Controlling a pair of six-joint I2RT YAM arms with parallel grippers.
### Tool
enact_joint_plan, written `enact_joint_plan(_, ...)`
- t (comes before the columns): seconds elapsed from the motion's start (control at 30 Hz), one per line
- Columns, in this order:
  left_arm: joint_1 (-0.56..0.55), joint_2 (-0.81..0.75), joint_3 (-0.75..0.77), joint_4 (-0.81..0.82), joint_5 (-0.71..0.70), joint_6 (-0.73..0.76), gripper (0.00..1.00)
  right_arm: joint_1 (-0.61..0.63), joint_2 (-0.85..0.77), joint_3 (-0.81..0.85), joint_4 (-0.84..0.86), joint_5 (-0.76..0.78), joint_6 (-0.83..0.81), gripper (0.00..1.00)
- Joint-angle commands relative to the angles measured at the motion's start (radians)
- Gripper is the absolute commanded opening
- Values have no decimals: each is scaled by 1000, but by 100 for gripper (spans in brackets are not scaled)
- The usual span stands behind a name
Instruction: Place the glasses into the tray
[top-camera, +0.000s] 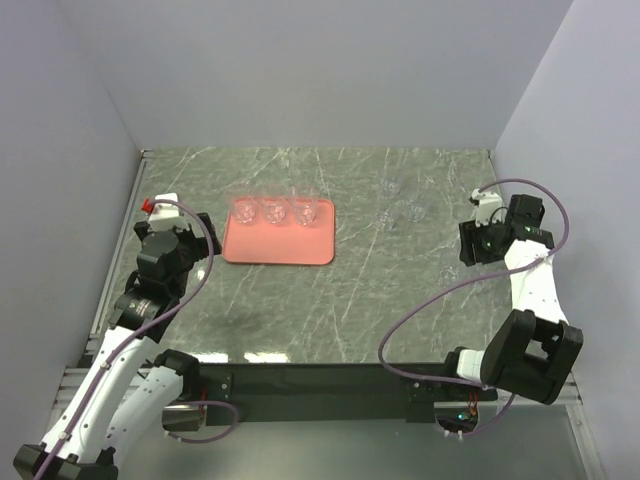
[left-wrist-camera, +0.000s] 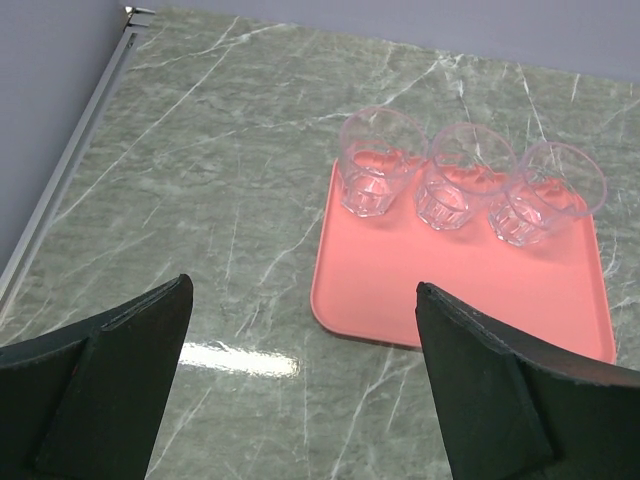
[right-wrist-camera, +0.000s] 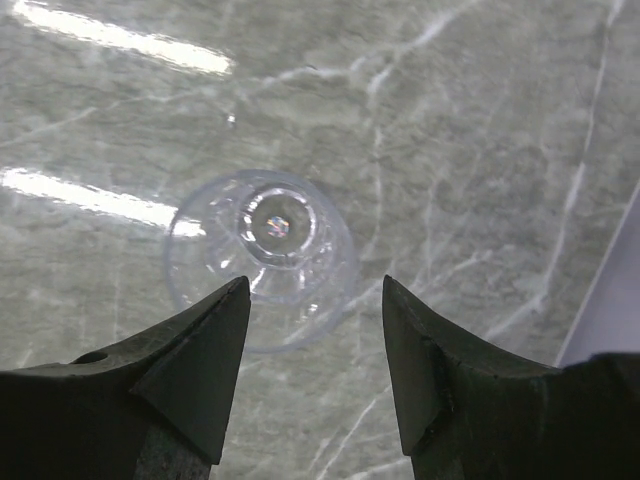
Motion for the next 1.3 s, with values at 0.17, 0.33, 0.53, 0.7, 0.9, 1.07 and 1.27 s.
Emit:
enact_joint_plan(0.17, 4, -30, -3, 53, -19, -22, 99, -46, 56, 16, 40, 36, -3, 59)
enact_joint_plan(0.33, 4, -32, -2, 53, -13, -22, 99, -49, 88, 18, 46, 19, 6, 54)
enact_joint_plan(0.53, 4, -32, -3, 53, -2, -24, 99, -51, 131, 13, 52, 2, 15, 45)
enact_joint_plan(0.7, 2, -33, -3, 54, 2, -24, 99, -51, 163, 7, 57, -13, 21, 37)
enact_joint_plan(0.9, 4, -35, -3, 54, 5, -22, 99, -49, 175, 2, 54, -36, 24, 0)
enact_joint_plan(1.07, 4, -42, 0, 53, 7, -24, 99, -48, 143, -2, 35, -84, 10, 0)
enact_joint_plan(1.27, 4, -48, -5, 57, 13, -24, 98, -29, 73, 4, -47, -194, -69, 0)
